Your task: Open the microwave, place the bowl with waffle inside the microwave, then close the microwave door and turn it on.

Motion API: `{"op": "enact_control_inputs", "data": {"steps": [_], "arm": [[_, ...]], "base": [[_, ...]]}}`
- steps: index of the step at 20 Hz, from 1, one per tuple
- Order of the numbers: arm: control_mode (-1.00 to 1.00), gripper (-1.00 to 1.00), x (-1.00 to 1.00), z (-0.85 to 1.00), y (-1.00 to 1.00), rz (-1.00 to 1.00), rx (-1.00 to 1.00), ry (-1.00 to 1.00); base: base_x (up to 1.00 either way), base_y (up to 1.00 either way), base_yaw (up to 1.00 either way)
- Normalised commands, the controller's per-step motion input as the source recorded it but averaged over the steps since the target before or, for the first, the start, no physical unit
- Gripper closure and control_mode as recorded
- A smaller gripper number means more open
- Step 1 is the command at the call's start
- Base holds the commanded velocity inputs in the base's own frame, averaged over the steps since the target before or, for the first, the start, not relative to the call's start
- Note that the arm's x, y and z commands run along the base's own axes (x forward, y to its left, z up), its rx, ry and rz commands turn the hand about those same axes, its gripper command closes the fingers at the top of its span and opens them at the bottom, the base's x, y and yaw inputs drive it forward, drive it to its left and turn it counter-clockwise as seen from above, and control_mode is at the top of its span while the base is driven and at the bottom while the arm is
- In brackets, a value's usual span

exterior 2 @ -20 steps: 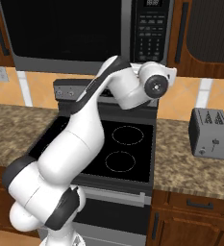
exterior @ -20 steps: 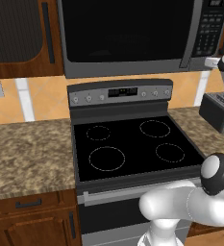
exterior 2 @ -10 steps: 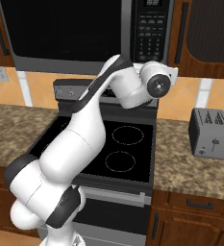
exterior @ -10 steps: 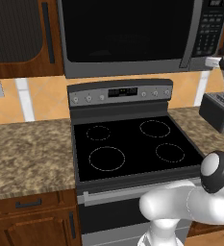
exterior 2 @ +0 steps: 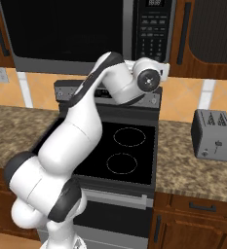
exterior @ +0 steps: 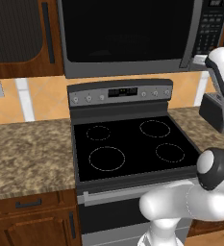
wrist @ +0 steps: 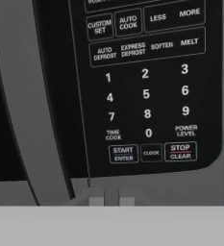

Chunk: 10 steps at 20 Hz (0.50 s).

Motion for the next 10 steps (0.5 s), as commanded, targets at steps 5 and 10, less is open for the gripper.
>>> {"op": "enact_control_inputs", "data": {"steps": [5, 10], "arm": [[-1.00, 1.00, 0.10, 0.00, -0.06, 0.00, 0.00, 0.00], [-1.00, 1.00, 0.15, 0.06, -0.01, 0.00, 0.00, 0.00]], "base": [[0.00, 0.00, 0.00], [0.00, 0.00, 0.00]]}}
